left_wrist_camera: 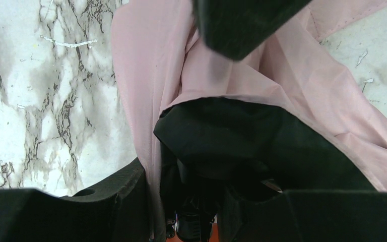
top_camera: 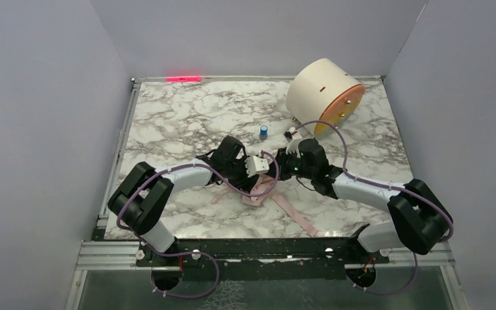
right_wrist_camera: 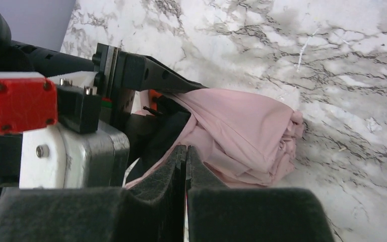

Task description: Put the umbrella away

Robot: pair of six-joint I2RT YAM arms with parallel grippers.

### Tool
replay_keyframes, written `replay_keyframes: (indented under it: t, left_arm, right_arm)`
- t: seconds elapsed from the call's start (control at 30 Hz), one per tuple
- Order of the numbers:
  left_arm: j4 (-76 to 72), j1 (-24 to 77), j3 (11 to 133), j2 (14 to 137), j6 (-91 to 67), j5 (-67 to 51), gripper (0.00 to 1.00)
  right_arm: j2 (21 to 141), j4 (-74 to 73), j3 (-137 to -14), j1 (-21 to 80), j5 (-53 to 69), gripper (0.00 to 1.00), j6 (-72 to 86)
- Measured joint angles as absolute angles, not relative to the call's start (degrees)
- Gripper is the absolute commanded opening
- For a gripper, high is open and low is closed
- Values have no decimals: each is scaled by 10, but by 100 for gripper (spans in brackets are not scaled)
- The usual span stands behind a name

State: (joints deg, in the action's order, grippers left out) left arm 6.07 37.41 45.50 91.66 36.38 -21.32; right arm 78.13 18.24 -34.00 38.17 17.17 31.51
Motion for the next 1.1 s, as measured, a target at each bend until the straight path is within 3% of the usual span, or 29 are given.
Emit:
replay_keyframes:
  t: [0.47,0.73,0.87,1.1]
  left_arm:
    - [60,376,455,916,372,-209,0]
    - [57,380,452,915,379,-208,0]
    - [57,381,452,915,383,-209,0]
    - [52,380,448,912,394,-209,0]
  right_arm:
    - [852,189,-370,382,220,5,332]
    - [914,281,-375,382,281,8,364]
    - [938,326,-384,380,315,16,379]
    - [931,306,-385,375,301,49,344]
